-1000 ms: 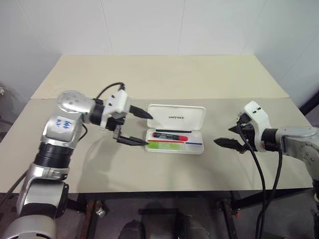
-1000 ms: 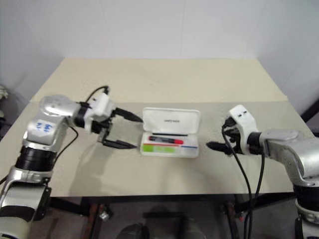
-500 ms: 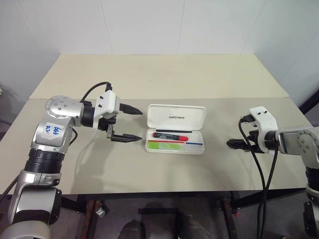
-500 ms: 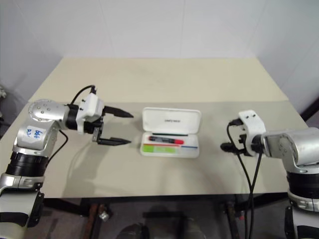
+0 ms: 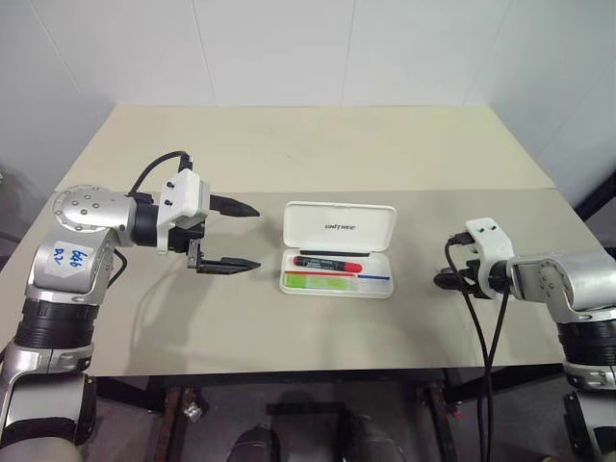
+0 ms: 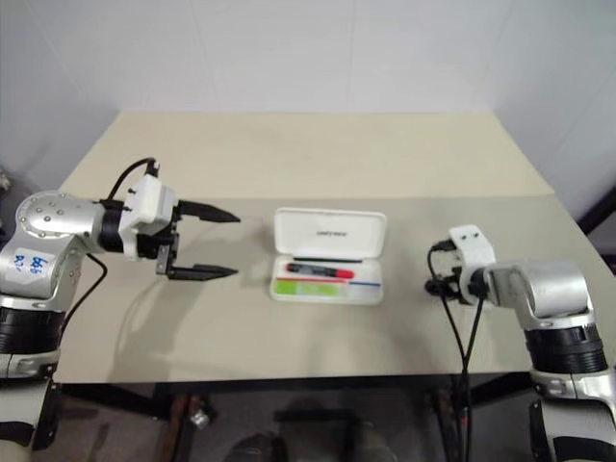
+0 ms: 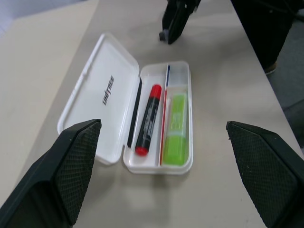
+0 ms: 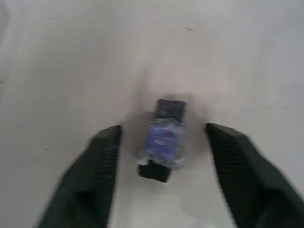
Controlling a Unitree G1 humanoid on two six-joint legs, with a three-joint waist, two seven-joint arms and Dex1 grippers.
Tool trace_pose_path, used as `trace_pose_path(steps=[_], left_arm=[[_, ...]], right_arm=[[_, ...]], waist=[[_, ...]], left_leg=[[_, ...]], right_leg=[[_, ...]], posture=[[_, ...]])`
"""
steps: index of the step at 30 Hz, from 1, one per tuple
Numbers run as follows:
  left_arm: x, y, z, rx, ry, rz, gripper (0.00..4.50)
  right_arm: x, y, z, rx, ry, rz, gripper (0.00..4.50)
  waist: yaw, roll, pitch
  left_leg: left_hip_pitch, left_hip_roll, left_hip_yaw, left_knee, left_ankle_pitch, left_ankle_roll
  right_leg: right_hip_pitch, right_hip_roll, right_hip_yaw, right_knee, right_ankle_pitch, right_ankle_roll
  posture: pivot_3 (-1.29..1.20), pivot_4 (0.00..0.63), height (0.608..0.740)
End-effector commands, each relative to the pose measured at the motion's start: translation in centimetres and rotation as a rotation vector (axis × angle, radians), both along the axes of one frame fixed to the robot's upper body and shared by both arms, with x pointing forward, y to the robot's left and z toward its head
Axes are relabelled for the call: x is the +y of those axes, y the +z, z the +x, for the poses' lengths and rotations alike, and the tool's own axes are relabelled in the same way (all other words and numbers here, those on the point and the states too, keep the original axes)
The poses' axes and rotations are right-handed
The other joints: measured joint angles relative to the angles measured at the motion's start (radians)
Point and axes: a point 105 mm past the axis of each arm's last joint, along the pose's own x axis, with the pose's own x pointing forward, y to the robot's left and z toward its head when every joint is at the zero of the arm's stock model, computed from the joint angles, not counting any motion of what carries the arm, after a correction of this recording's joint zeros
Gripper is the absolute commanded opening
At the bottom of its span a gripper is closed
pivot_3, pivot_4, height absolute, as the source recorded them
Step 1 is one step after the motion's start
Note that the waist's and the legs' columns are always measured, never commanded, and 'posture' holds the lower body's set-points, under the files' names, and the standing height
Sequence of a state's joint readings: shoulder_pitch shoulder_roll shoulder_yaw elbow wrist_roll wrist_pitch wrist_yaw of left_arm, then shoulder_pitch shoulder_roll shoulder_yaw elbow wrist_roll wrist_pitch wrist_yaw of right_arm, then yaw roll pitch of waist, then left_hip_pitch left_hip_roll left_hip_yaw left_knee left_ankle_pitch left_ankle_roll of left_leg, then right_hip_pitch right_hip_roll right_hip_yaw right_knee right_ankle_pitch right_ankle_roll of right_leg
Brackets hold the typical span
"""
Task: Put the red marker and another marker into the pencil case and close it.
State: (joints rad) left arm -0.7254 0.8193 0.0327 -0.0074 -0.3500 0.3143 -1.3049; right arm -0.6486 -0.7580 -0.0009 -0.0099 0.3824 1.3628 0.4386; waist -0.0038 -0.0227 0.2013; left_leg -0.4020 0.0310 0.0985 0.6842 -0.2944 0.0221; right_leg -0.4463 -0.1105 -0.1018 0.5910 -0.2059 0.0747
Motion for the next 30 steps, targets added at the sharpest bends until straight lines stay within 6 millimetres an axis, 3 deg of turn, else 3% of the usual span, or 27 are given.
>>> trace_pose_path(steps=[1, 5, 12, 16, 22, 30], left_arm=[[0.5, 1.4, -0.6, -0.064, 0.017, -0.011, 4.5], [0.4, 1.4, -0.7, -0.065, 0.02, -0.013, 4.5], [0.6, 1.1, -0.5, -0.065, 0.03, -0.011, 4.5], [0.4, 0.9, -0.3, -0.059, 0.025, -0.013, 4.5], [0.7, 0.7, 0.0, -0.047, 0.026, -0.009, 4.5], [0.9, -0.3, -0.1, -0.02, 0.013, 0.017, 4.5]], right_arm=[[-0.6, -0.4, 0.3, 0.0, -0.019, -0.037, 1.58], [-0.9, 0.4, 0.9, -0.031, 0.0, -0.064, 0.38], [-0.4, 4.8, 2.5, -0.251, 0.251, -0.185, 0.38], [2.8, 6.5, 2.0, -0.318, 0.498, -0.16, 0.38], [7.4, 6.6, 0.1, -0.251, 0.763, -0.033, 0.38], [10.1, 4.6, -1.7, -0.145, 0.976, -0.043, 0.38]], waist=[[0.0, 0.0, 0.0], [0.0, -0.002, -0.001], [0.0, 0.001, 0.0], [-0.003, 0.001, 0.0], [0.002, 0.001, 0.001], [0.003, 0.001, 0.001]], left_leg=[[0.0, 0.0, -0.001, 0.0, 0.0, 0.0], [0.002, 0.0, -0.001, 0.0, 0.002, 0.0], [0.001, -0.001, 0.0, 0.0, 0.003, 0.001], [0.0, 0.0, 0.001, -0.001, 0.001, -0.002], [-0.002, 0.002, 0.006, -0.002, 0.0, -0.005], [-0.002, 0.002, 0.006, -0.001, -0.001, -0.005]], right_leg=[[0.0, 0.0, 0.0, 0.0, 0.0, 0.0], [0.001, -0.001, 0.001, -0.001, 0.0, 0.0], [-0.001, -0.002, 0.001, -0.002, 0.0, -0.001], [-0.002, 0.002, 0.001, 0.0, 0.0, -0.001], [-0.003, 0.007, 0.0, -0.001, -0.001, -0.002], [-0.003, 0.007, 0.0, -0.001, -0.001, -0.002]], posture=[[0.0, 0.15, 0.74], [0.0, 0.15, 0.74], [0.0, 0.15, 0.74], [0.0, 0.15, 0.74], [0.0, 0.15, 0.74], [0.0, 0.15, 0.74]])
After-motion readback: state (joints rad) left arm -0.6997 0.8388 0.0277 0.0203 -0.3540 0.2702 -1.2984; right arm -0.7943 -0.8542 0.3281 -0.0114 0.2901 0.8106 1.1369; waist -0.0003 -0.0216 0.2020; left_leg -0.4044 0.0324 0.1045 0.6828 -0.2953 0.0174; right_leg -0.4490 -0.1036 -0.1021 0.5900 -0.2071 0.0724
